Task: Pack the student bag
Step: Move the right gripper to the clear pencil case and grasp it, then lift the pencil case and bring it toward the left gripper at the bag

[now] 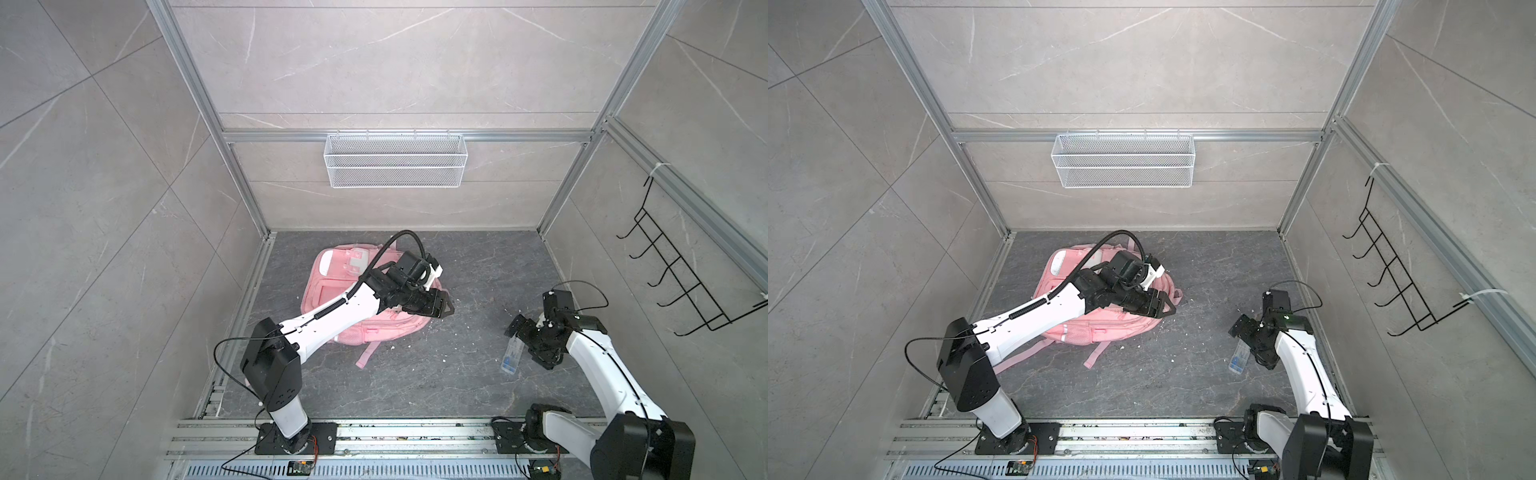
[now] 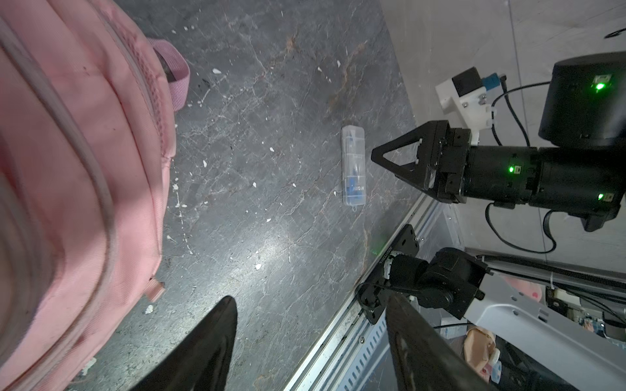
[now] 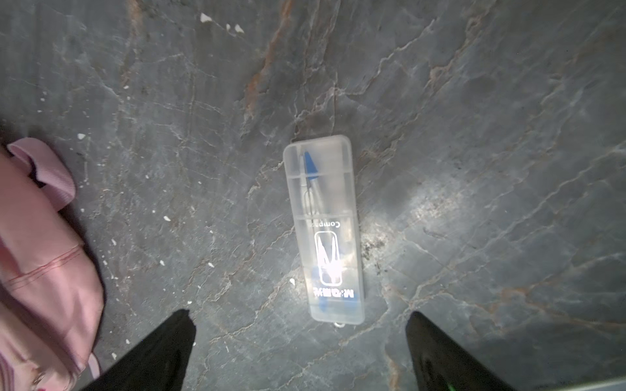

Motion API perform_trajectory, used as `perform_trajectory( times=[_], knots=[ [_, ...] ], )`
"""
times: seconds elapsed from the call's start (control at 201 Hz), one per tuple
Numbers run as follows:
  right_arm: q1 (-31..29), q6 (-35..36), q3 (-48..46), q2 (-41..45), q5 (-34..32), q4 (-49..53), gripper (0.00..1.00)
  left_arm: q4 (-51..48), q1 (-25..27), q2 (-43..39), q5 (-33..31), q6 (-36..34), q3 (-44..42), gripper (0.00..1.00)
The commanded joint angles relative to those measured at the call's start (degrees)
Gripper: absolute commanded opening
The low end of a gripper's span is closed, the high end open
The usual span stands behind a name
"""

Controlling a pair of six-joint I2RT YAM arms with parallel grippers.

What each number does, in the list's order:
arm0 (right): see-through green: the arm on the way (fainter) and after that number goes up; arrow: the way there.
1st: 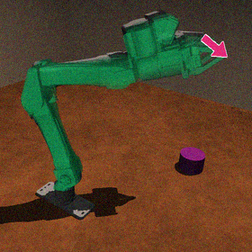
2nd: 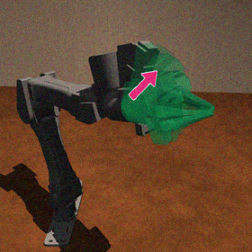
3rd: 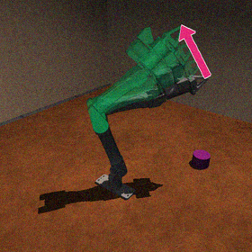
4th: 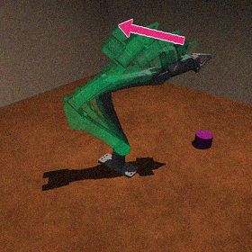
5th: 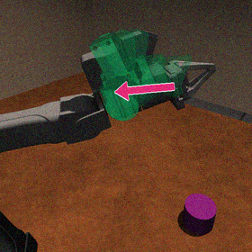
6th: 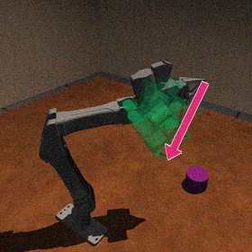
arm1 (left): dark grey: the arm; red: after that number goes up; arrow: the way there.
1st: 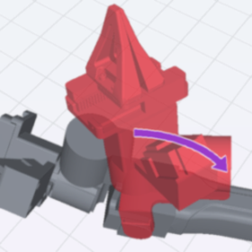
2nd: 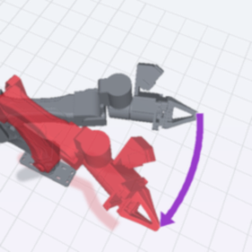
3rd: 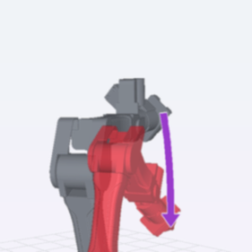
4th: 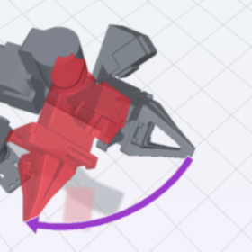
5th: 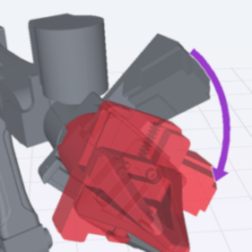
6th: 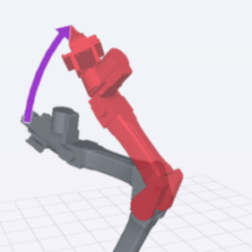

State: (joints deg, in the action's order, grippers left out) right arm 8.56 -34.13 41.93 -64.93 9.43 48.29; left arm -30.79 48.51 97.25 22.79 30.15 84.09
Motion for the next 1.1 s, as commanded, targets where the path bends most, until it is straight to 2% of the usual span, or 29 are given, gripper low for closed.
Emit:
perform_trajectory(
  times=[0.0,0.239,0.578,0.702,0.852,0.976,1.091],
  knots=[
    [0.1,-2.5,-2.8,-2.1,0.5,-4.0,1.00,3.1,-0.6,-1.1,1.3,-0.5,0.6,0.72],
    [0.1,-1.5,-3.5,-8.3,-1.7,-7.5,0.97,5.4,-0.7,-3.3,0.6,-1.5,-0.9,0.72],
    [0.2,-2.0,-5.3,-14.4,-2.2,-13.0,0.75,7.6,-1.0,-6.1,-1.1,-0.5,-4.4,0.72],
    [0.1,-2.8,-6.2,-16.1,-2.0,-15.0,0.64,8.3,-1.0,-6.9,-2.2,0.1,-5.1,0.71],
    [0.1,-2.0,-6.6,-16.1,-2.2,-15.3,0.41,8.4,-1.0,-8.0,-3.4,0.2,-6.1,0.71],
    [0.2,-1.3,-6.7,-14.4,-1.8,-14.9,0.31,8.0,-1.0,-8.5,-3.2,0.0,-6.1,0.71],
    [-0.1,-1.0,-6.3,-11.5,1.7,-16.2,0.21,8.7,-1.0,-8.2,-0.5,-0.3,-5.4,0.72]
  ],
)
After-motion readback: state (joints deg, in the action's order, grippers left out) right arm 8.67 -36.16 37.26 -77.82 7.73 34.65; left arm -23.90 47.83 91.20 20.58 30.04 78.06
